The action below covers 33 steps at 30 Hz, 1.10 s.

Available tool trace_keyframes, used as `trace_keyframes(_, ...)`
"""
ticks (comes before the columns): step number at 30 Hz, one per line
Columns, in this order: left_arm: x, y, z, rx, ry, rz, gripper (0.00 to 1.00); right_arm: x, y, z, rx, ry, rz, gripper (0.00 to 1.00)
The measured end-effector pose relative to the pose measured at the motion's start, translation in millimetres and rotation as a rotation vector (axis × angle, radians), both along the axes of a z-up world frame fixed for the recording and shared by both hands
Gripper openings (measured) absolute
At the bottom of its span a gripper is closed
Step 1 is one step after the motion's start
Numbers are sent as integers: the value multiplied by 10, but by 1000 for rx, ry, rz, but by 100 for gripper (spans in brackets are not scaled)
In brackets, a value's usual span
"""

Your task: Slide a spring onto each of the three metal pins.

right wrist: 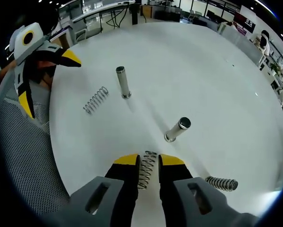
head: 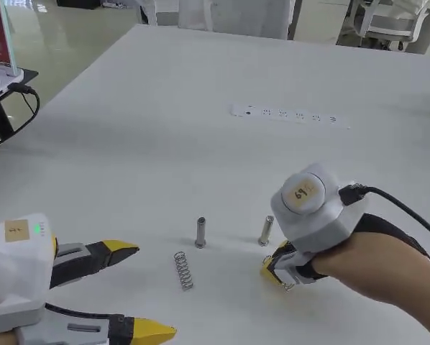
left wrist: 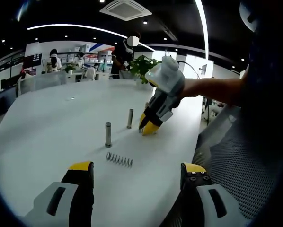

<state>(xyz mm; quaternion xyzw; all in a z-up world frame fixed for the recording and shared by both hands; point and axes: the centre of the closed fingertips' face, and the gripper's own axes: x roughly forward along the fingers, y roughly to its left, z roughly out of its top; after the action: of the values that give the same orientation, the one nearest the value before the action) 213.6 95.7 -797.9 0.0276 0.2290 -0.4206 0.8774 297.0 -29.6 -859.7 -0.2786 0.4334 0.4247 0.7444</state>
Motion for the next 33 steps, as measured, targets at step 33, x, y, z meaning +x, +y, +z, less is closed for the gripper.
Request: trace_keyframes(33,-17,-2,-5,8,2,4,70,-2,-1,1,31,56,-76,9)
